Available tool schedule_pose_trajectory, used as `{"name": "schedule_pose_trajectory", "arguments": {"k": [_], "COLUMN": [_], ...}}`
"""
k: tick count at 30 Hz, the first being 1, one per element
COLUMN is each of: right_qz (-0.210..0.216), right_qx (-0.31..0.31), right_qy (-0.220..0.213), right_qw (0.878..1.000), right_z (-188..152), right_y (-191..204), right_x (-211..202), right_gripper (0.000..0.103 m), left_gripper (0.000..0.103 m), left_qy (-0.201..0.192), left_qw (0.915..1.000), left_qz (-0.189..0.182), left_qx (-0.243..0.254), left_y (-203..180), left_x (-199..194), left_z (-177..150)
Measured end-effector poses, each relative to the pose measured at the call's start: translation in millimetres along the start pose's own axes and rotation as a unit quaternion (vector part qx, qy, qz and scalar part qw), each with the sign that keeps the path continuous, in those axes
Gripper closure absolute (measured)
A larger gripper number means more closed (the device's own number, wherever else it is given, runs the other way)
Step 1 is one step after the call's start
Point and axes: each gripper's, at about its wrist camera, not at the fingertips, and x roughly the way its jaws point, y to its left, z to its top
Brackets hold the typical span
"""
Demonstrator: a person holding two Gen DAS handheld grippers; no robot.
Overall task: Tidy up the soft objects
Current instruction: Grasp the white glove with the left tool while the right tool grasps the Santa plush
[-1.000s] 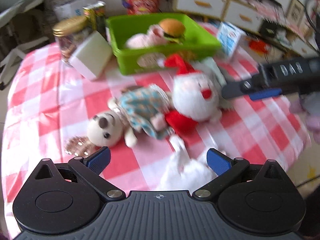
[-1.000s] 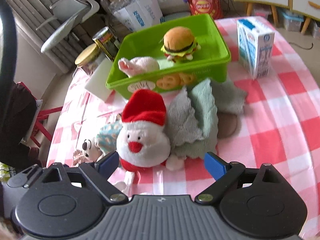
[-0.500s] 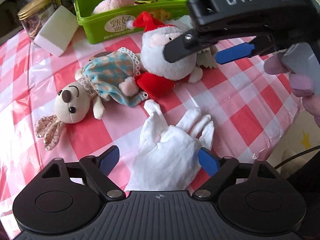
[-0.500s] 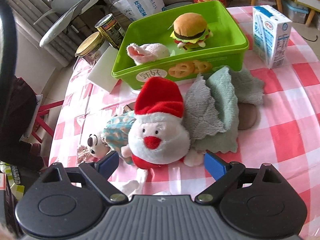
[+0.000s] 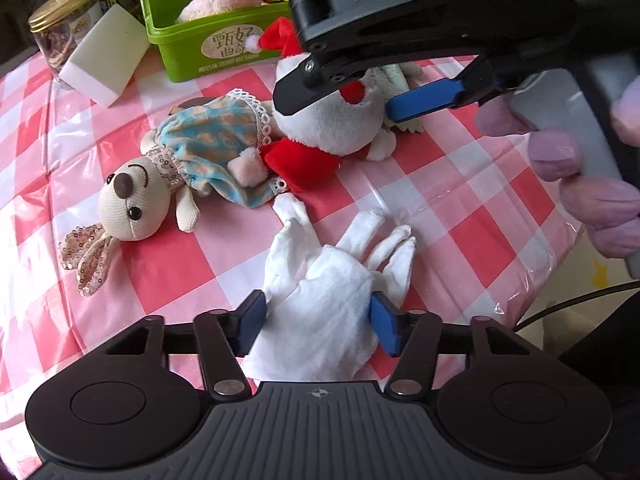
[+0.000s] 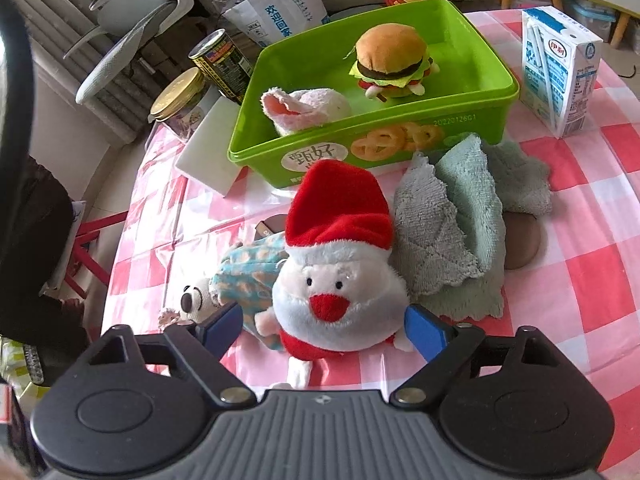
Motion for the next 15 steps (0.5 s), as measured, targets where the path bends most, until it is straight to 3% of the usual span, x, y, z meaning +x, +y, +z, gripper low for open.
{"name": "schedule_pose_trajectory", "arguments": {"k": [15], "right_qz": [-0.014], "right_qx": [-0.005], "right_qy": [-0.006], "right_qw": [1.000], "right_z": [-0.1], "right_y": [-6.7], "right_x": [5.3], "right_gripper": [0.068], "left_gripper": [0.076], "left_qy": [-0.013], "left_qw": [0.9998], "left_qz": [0.005], "left_qx": [0.011], "left_y": [-3.7], "left_x": [-5.2], "left_z": [-0.7]}}
